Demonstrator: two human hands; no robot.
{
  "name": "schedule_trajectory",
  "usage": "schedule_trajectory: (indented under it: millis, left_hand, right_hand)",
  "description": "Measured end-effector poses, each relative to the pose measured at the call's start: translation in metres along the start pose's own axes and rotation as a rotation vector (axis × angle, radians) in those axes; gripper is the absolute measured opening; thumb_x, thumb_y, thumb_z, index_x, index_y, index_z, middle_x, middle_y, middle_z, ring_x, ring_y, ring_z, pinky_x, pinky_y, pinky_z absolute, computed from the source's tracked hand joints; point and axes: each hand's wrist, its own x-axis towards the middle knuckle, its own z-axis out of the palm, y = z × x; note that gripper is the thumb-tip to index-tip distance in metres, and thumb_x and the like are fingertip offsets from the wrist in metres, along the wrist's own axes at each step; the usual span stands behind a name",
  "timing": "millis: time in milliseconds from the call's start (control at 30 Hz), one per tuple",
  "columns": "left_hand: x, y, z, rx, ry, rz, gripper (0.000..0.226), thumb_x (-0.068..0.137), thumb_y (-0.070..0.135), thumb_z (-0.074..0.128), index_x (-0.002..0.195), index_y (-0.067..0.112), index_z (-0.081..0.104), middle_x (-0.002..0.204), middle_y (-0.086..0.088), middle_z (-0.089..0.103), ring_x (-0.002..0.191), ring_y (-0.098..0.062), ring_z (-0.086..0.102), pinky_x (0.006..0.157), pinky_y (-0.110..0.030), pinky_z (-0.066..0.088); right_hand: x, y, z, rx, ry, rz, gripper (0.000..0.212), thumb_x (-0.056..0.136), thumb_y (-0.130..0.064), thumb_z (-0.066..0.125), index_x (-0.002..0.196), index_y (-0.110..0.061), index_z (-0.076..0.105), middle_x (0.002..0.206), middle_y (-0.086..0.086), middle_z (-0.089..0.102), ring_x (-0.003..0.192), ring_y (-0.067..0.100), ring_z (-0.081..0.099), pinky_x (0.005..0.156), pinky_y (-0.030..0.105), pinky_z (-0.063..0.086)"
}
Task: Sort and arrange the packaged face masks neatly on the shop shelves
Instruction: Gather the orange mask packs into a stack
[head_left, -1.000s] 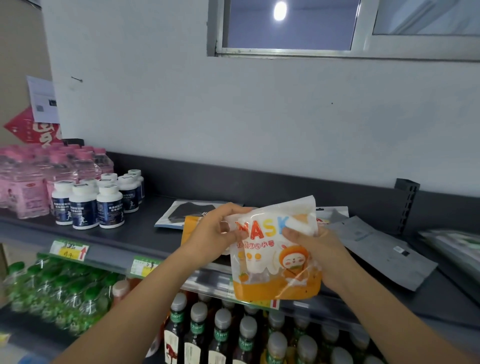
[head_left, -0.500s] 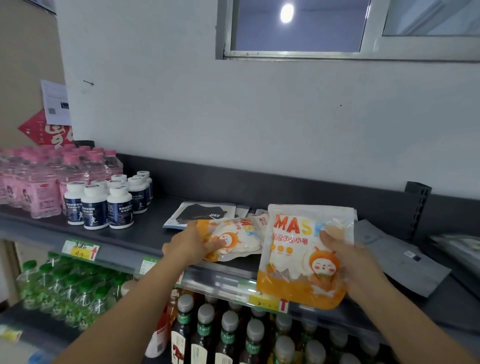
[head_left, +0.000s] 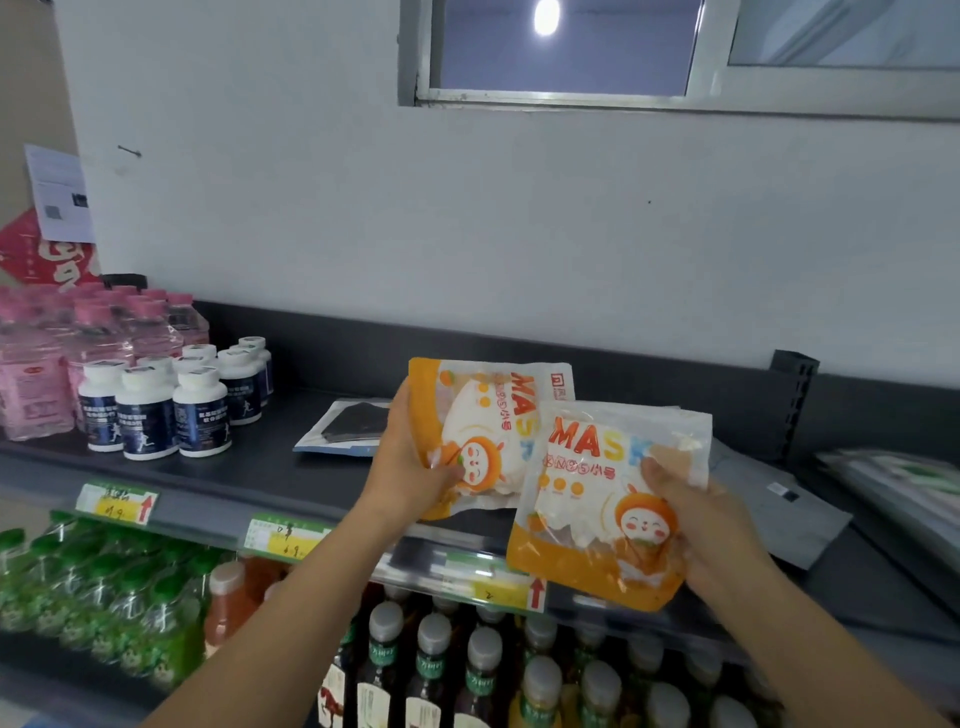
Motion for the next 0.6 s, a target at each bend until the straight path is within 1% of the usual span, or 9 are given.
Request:
schedule_trajectory:
  millis: [100, 200, 267, 333, 367, 400, 467, 500, 600]
  left_hand:
    - [-0.004, 0.014, 0.013, -0.025, 0.005, 0.068, 0.102, 0.076, -0.005, 0.071, 0.146, 0.038, 0.010, 0.136, 0.009, 0.043, 0.123, -0.013, 0.046, 0.093, -0.033, 0.047]
    - [-0.010, 0.032, 0.036, -0.011, -0.028, 0.103, 0.107, 0.077, -0.003, 0.071, 0.147, 0.039, 0.001, 0.141, 0.009, 0.039, 0.124, -0.012, 0.044, 0.094, -0.033, 0.046]
    - [-0.018, 0.043, 0.057, -0.009, -0.073, 0.124, 0.106, 0.077, -0.002, 0.072, 0.147, 0.038, 0.004, 0.138, 0.010, 0.041, 0.123, -0.012, 0.045, 0.094, -0.035, 0.047]
    - [-0.028, 0.053, 0.084, -0.010, -0.113, 0.121, 0.106, 0.075, 0.000, 0.074, 0.148, 0.036, 0.006, 0.140, 0.008, 0.041, 0.126, -0.015, 0.044, 0.100, -0.041, 0.045]
    - [-0.034, 0.056, 0.097, -0.019, -0.122, 0.121, 0.105, 0.075, 0.001, 0.074, 0.148, 0.034, 0.007, 0.141, 0.007, 0.039, 0.128, -0.015, 0.043, 0.101, -0.040, 0.043]
    - [-0.040, 0.060, 0.112, -0.032, -0.131, 0.124, 0.105, 0.075, 0.000, 0.075, 0.149, 0.033, 0.008, 0.143, 0.007, 0.038, 0.129, -0.015, 0.041, 0.101, -0.036, 0.041]
    - [-0.056, 0.072, 0.148, -0.067, -0.161, 0.131, 0.106, 0.075, -0.002, 0.074, 0.148, 0.034, 0.007, 0.145, 0.009, 0.033, 0.131, -0.012, 0.037, 0.097, -0.028, 0.038]
    - [-0.065, 0.079, 0.168, -0.078, -0.179, 0.137, 0.106, 0.075, -0.002, 0.074, 0.148, 0.035, 0.006, 0.144, 0.012, 0.032, 0.130, -0.010, 0.036, 0.098, -0.028, 0.037]
    - [-0.095, 0.101, 0.230, -0.092, -0.246, 0.156, 0.108, 0.074, 0.001, 0.076, 0.147, 0.037, 0.005, 0.144, 0.010, 0.032, 0.131, -0.012, 0.036, 0.106, -0.039, 0.037]
  right_hand:
    - [-0.001, -0.010, -0.020, 0.045, 0.050, -0.054, 0.023, 0.079, -0.019, 0.073, 0.100, -0.011, 0.065, 0.087, 0.010, 0.073, 0.076, 0.027, 0.071, 0.065, 0.043, 0.057]
    - [-0.003, -0.021, -0.048, 0.045, 0.096, -0.159, 0.027, 0.082, -0.018, 0.071, 0.106, -0.015, 0.061, 0.096, 0.008, 0.070, 0.082, 0.027, 0.070, 0.068, 0.043, 0.057]
    - [-0.007, -0.028, -0.072, 0.009, 0.147, -0.242, 0.030, 0.083, -0.018, 0.070, 0.111, -0.018, 0.057, 0.101, 0.007, 0.068, 0.084, 0.026, 0.069, 0.067, 0.041, 0.057]
    - [-0.014, -0.035, -0.100, -0.018, 0.185, -0.316, 0.028, 0.083, -0.016, 0.069, 0.108, -0.021, 0.056, 0.101, 0.005, 0.068, 0.083, 0.024, 0.068, 0.062, 0.036, 0.056]
    - [-0.019, -0.038, -0.112, -0.023, 0.190, -0.337, 0.027, 0.083, -0.015, 0.069, 0.105, -0.024, 0.057, 0.100, 0.003, 0.068, 0.083, 0.023, 0.069, 0.061, 0.036, 0.056]
    - [-0.023, -0.041, -0.128, -0.024, 0.201, -0.352, 0.028, 0.083, -0.014, 0.070, 0.103, -0.027, 0.056, 0.099, 0.002, 0.067, 0.082, 0.022, 0.069, 0.061, 0.036, 0.057]
    - [-0.034, -0.049, -0.165, -0.026, 0.239, -0.383, 0.038, 0.081, -0.014, 0.071, 0.112, -0.027, 0.053, 0.102, 0.000, 0.066, 0.083, 0.020, 0.069, 0.061, 0.036, 0.057]
    - [-0.040, -0.053, -0.187, -0.030, 0.263, -0.399, 0.044, 0.081, -0.014, 0.071, 0.118, -0.027, 0.051, 0.104, 0.000, 0.065, 0.083, 0.019, 0.069, 0.060, 0.035, 0.058]
    - [-0.056, -0.067, -0.256, -0.063, 0.358, -0.457, 0.047, 0.081, -0.015, 0.071, 0.121, -0.028, 0.050, 0.104, -0.006, 0.062, 0.079, 0.010, 0.067, 0.054, 0.025, 0.054]
